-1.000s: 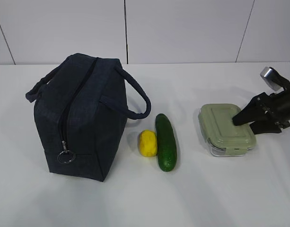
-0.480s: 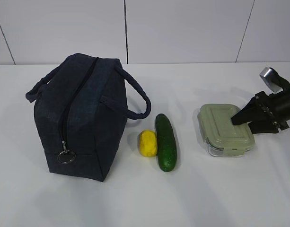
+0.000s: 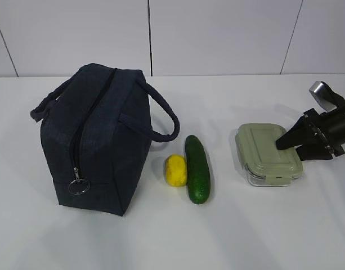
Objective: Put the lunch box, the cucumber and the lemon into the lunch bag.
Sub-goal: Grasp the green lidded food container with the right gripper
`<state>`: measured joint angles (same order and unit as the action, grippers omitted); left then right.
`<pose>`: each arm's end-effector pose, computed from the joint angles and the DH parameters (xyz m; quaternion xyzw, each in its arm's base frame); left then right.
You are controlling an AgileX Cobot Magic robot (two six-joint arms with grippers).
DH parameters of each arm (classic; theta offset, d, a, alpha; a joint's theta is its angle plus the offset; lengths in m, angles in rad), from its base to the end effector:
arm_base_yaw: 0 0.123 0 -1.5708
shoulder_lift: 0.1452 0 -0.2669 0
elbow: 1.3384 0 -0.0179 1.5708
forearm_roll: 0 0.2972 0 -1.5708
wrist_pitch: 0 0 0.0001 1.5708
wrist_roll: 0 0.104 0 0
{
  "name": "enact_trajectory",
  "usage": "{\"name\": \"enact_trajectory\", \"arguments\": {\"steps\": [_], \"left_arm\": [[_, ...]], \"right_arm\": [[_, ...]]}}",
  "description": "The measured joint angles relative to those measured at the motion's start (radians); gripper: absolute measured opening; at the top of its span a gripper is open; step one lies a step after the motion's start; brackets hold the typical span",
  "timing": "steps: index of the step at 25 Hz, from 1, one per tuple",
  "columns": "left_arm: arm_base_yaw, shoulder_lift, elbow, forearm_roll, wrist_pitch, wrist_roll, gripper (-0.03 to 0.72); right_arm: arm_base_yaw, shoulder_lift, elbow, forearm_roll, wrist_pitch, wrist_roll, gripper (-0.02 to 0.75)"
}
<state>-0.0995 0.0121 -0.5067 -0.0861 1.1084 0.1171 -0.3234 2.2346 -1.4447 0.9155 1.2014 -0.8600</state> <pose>0.0634 -0.0144 0.2910 0.0962 0.8606 -0.0386 0.4986 0.4244 -0.0611 0.0595 -0.0169 0.9128 0.3983 0.0884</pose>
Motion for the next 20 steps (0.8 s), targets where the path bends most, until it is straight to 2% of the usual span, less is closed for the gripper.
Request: {"name": "enact_trajectory", "arguments": {"steps": [20], "left_arm": [[0.0, 0.0, 0.0, 0.0, 0.0, 0.0, 0.239]], "right_arm": [[0.004, 0.0, 0.008, -0.015, 0.01, 0.081, 0.477]]}}
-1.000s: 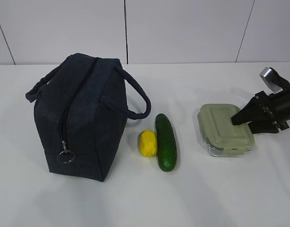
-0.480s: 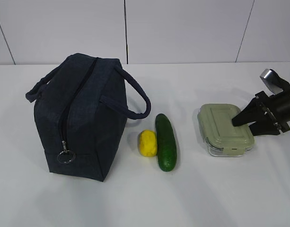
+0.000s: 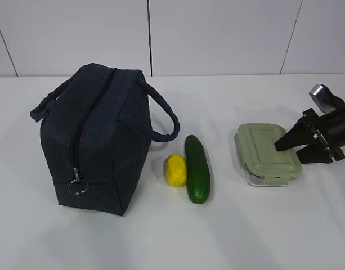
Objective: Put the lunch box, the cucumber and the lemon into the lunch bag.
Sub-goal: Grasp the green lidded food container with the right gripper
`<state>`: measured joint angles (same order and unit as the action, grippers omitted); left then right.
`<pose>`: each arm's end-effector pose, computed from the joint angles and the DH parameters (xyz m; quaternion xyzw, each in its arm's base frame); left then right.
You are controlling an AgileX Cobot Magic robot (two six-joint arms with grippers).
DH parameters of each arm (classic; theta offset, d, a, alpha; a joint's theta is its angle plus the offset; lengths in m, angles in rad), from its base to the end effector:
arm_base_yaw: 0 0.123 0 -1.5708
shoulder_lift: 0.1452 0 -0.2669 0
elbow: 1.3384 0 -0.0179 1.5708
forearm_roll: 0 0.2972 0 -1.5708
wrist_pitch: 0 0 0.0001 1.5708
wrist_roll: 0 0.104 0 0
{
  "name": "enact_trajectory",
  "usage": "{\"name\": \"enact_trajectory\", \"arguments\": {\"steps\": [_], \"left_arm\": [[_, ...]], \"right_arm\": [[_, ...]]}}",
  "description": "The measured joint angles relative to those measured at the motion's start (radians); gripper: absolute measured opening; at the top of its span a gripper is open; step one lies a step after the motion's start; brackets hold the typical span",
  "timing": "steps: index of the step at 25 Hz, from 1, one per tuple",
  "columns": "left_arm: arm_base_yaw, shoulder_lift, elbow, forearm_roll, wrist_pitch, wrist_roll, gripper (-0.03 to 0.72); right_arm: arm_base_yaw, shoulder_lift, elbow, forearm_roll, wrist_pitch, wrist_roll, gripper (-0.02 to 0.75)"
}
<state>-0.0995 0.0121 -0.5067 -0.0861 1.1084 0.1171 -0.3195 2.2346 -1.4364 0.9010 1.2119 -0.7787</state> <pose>0.0634 -0.0144 0.2910 0.0962 0.8606 -0.0386 0.4986 0.4210 -0.0588 0.0572 0.0144 0.9136 0.4018 0.0610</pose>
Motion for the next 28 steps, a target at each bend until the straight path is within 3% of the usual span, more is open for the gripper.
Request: {"name": "enact_trajectory", "arguments": {"steps": [17, 28], "left_arm": [[0.0, 0.0, 0.0, 0.0, 0.0, 0.0, 0.239], [0.0, 0.0, 0.0, 0.0, 0.0, 0.0, 0.239]], "right_arm": [[0.0, 0.0, 0.034, 0.044, 0.004, -0.006, 0.475], [0.0, 0.0, 0.034, 0.063, 0.006, -0.006, 0.383]]}}
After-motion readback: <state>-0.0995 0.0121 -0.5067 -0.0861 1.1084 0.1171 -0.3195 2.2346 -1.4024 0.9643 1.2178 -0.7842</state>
